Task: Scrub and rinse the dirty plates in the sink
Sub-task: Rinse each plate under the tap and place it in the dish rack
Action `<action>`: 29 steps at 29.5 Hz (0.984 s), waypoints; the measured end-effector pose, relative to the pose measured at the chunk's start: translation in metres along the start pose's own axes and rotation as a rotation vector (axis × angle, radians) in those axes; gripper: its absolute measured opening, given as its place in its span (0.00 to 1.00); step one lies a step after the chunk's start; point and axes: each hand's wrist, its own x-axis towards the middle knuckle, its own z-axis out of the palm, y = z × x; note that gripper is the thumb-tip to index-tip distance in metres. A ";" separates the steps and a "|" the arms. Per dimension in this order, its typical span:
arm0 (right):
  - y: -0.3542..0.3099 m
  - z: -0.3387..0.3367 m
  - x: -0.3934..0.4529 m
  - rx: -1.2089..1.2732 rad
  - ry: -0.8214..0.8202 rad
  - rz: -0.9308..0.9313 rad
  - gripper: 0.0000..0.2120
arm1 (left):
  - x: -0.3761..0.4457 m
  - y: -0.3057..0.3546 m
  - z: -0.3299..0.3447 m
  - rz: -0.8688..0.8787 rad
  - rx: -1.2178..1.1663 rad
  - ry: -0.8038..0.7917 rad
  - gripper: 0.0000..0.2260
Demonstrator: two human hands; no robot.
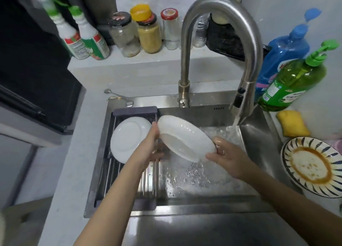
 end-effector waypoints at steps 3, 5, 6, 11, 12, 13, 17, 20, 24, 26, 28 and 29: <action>-0.023 0.002 0.027 0.425 -0.051 0.107 0.12 | -0.006 -0.001 -0.016 0.100 -0.018 0.078 0.11; -0.033 0.011 0.044 0.636 -0.074 0.152 0.14 | -0.006 -0.001 -0.028 0.179 0.005 0.146 0.15; -0.037 0.017 0.053 0.712 -0.080 0.178 0.15 | -0.006 0.000 -0.036 0.214 0.027 0.192 0.19; -0.045 0.061 0.100 0.799 -0.059 0.299 0.15 | 0.002 -0.002 -0.083 0.266 0.162 0.390 0.17; -0.044 0.067 0.104 0.774 -0.045 0.315 0.15 | 0.005 -0.006 -0.086 0.242 0.174 0.421 0.16; -0.044 0.074 0.109 0.728 -0.033 0.320 0.15 | 0.008 -0.010 -0.090 0.219 0.169 0.453 0.16; -0.042 0.119 0.140 0.538 0.002 0.379 0.18 | 0.021 -0.028 -0.117 0.124 0.135 0.570 0.15; -0.034 0.136 0.154 0.400 0.002 0.420 0.19 | 0.033 -0.035 -0.125 0.074 0.163 0.613 0.16; -0.023 0.151 0.162 0.346 -0.022 0.469 0.21 | 0.045 -0.045 -0.134 0.024 0.187 0.625 0.17; -0.018 0.157 0.164 0.325 -0.023 0.478 0.21 | 0.049 -0.050 -0.136 -0.006 0.182 0.621 0.18; -0.013 0.163 0.165 0.303 -0.017 0.482 0.22 | 0.054 -0.054 -0.137 -0.025 0.192 0.624 0.19; -0.012 0.165 0.166 0.283 -0.012 0.478 0.23 | 0.056 -0.057 -0.137 -0.036 0.203 0.627 0.20</action>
